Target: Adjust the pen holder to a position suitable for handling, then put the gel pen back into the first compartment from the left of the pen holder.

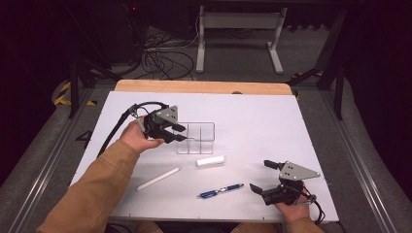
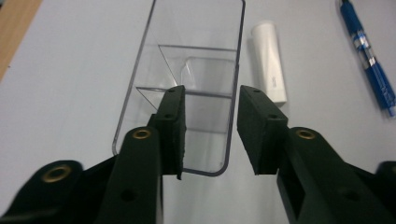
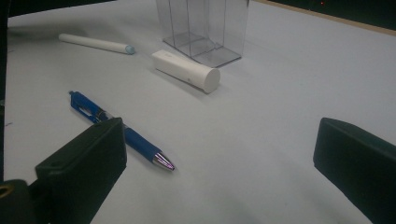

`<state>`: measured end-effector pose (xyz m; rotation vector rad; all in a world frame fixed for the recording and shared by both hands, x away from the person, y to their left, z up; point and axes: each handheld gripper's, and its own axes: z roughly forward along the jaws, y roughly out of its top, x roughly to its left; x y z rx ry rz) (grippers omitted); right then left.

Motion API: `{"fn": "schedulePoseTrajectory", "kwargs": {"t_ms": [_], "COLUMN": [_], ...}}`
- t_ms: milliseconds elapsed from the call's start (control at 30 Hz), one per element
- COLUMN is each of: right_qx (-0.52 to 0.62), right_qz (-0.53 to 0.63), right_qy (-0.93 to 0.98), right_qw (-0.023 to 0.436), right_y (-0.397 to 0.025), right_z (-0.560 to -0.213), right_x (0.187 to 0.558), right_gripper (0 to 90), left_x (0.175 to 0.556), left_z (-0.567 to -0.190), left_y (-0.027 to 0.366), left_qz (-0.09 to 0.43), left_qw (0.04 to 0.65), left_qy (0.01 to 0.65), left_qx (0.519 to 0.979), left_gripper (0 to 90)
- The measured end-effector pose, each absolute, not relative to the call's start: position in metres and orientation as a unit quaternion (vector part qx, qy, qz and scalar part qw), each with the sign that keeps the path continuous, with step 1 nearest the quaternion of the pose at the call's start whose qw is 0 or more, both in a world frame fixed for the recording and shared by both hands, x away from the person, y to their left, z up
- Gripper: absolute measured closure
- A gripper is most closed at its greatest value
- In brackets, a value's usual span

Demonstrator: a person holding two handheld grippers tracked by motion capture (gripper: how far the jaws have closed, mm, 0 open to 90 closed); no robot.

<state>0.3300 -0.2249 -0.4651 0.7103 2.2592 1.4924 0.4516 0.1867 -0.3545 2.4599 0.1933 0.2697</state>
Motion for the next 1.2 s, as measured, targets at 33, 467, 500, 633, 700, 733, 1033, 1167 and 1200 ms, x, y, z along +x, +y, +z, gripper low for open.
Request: {"fn": "schedulePoseTrajectory", "kwargs": {"t_ms": [33,467,500,633,700,733,1033,1167,1200], "right_qx": [0.250,0.250,0.250,0.250,0.250,0.250,0.250,0.250,0.250], "right_qz": [0.526,0.528,0.528,0.528,0.528,0.528,0.529,0.528,0.528], "right_qy": [0.795,0.793,0.793,0.793,0.793,0.793,0.793,0.793,0.793], "right_qw": [0.170,0.171,0.171,0.171,0.171,0.172,0.172,0.172,0.172], "right_y": [-0.225,-0.226,-0.226,-0.226,-0.226,-0.226,-0.226,-0.226,-0.226], "right_z": [-0.465,-0.464,-0.464,-0.464,-0.464,-0.464,-0.464,-0.464,-0.464], "right_x": [0.330,0.331,0.331,0.331,0.331,0.330,0.331,0.330,0.330], "right_gripper": [3.3,3.3,3.3,3.3,3.3,3.3,3.3,3.3,3.3], "left_x": [0.452,0.422,0.421,0.415,0.412,0.411,0.400,0.397,0.397], "left_z": [-0.354,-0.342,-0.342,-0.342,-0.342,-0.343,-0.344,-0.344,-0.344], "left_y": [0.187,0.188,0.189,0.188,0.186,0.185,0.176,0.173,0.172], "left_qz": [0.103,0.098,0.095,0.083,0.080,0.077,0.083,0.084,0.085], "left_qw": [0.324,0.392,0.396,0.409,0.411,0.414,0.412,0.418,0.419], "left_qy": [0.074,0.132,0.136,0.152,0.154,0.155,0.151,0.151,0.152], "left_qx": [0.938,0.905,0.903,0.896,0.895,0.894,0.894,0.892,0.891], "left_gripper": [58.0,34.7,34.7,32.0,31.6,31.0,29.7,29.4,29.4]}}
